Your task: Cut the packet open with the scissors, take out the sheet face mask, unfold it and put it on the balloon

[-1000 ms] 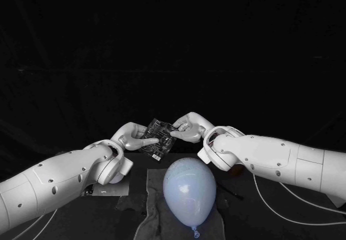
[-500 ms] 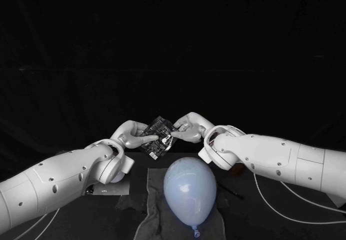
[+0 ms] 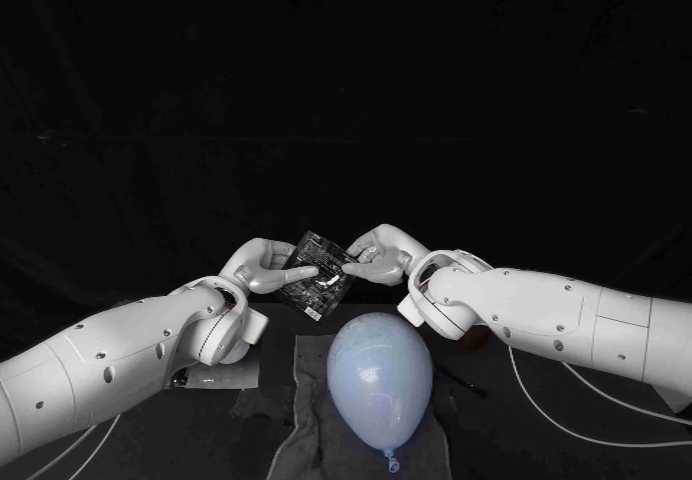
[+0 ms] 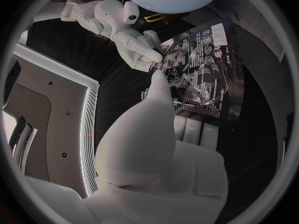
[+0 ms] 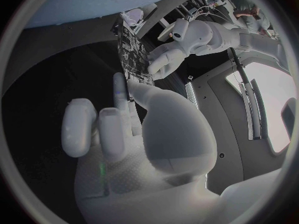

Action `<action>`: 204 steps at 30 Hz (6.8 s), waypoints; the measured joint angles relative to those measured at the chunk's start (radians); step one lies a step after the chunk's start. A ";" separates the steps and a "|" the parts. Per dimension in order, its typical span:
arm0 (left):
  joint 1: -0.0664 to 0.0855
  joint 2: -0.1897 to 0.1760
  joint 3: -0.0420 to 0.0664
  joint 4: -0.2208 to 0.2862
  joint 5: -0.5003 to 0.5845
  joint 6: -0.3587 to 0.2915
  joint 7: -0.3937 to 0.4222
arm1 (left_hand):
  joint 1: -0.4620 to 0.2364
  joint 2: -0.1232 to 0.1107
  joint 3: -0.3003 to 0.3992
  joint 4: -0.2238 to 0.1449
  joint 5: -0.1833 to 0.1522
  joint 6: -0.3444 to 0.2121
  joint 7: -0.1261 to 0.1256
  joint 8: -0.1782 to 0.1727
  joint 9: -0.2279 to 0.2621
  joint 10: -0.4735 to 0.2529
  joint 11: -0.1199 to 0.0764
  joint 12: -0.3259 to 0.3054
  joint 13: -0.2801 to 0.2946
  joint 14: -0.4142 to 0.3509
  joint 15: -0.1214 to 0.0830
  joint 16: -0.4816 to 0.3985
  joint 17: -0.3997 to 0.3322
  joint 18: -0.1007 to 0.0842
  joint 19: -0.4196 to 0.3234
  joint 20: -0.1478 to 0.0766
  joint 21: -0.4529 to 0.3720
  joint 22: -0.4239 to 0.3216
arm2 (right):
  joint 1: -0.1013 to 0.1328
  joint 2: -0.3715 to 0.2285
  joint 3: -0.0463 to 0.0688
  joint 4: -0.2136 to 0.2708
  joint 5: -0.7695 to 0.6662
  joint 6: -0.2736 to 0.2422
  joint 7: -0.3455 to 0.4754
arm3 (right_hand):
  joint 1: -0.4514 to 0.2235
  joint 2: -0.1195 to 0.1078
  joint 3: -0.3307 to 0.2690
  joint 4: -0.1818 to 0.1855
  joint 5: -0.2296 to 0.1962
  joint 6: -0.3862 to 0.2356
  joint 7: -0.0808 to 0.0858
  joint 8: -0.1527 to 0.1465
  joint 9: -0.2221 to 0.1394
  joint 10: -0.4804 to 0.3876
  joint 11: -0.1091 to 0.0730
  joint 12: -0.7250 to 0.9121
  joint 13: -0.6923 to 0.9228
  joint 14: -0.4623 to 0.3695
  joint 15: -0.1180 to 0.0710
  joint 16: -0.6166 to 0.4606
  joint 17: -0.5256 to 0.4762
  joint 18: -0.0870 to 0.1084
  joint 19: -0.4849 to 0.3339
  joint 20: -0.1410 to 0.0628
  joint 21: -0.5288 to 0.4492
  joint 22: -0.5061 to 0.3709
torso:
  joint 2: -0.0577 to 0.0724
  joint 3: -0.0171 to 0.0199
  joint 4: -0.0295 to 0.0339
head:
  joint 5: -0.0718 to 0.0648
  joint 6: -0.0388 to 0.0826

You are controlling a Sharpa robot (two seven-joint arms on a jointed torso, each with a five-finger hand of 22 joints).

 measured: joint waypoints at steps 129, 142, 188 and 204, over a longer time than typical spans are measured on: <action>-0.001 -0.034 -0.001 0.040 -0.193 0.018 0.051 | 0.108 0.160 0.065 -0.002 -0.004 0.105 -0.041 0.073 0.059 0.186 -0.057 -0.008 -0.005 0.116 -0.052 -0.008 0.026 -0.001 0.113 -0.055 0.086 0.047 | 0.027 -0.003 0.009 -0.024 0.033 0.009 0.143 | -0.047 -0.074 -0.195 0.148 0.006 -0.029 0.030 -0.124 -0.046 -0.081 0.001 -0.035 -0.019 0.000 0.035 0.043 0.082 -0.006 0.023 0.034 0.031 -0.001 | 0.000 0.0001 -0.0006 | 0.011 -0.012; -0.001 -0.035 -0.001 0.040 -0.183 0.020 0.049 | 0.108 0.160 0.065 -0.002 -0.004 0.105 -0.041 0.073 0.060 0.186 -0.057 -0.008 -0.005 0.116 -0.052 -0.012 0.026 -0.001 0.113 -0.055 0.086 0.047 | 0.023 -0.003 0.009 -0.027 0.026 0.043 0.140 | -0.043 -0.078 -0.192 0.145 0.006 -0.028 0.029 -0.124 -0.047 -0.081 0.001 -0.035 -0.020 0.000 0.035 0.042 0.079 -0.006 0.023 0.034 0.031 0.000 | 0.000 -0.0001 -0.0003 | 0.011 -0.014; 0.000 -0.044 0.000 0.070 -0.160 0.027 0.063 | 0.109 0.162 0.065 -0.002 -0.004 0.105 -0.042 0.069 0.060 0.188 -0.059 -0.008 -0.005 0.116 -0.052 -0.012 0.028 0.002 0.116 -0.059 0.086 0.048 | 0.010 -0.002 0.007 -0.046 -0.036 0.130 0.095 | 0.011 -0.087 -0.080 0.089 0.010 -0.006 0.030 -0.137 -0.057 -0.067 0.001 -0.048 -0.024 -0.001 0.035 0.041 0.078 -0.006 0.023 0.034 0.029 0.000 | 0.001 -0.0012 -0.0005 | 0.007 -0.023; 0.000 -0.050 0.001 0.065 -0.160 0.034 0.075 | 0.109 0.162 0.065 -0.002 -0.004 0.105 -0.042 0.069 0.062 0.188 -0.059 -0.009 -0.005 0.116 -0.052 -0.012 0.028 0.001 0.116 -0.059 0.090 0.048 | 0.009 -0.031 0.007 -0.038 0.001 0.223 0.129 | -0.111 -0.166 -0.178 0.159 0.008 -0.011 0.034 -0.143 -0.058 -0.063 0.005 -0.048 -0.023 -0.001 0.035 0.040 0.075 -0.006 0.023 0.034 0.029 -0.001 | 0.000 0.0000 -0.0014 | 0.003 -0.027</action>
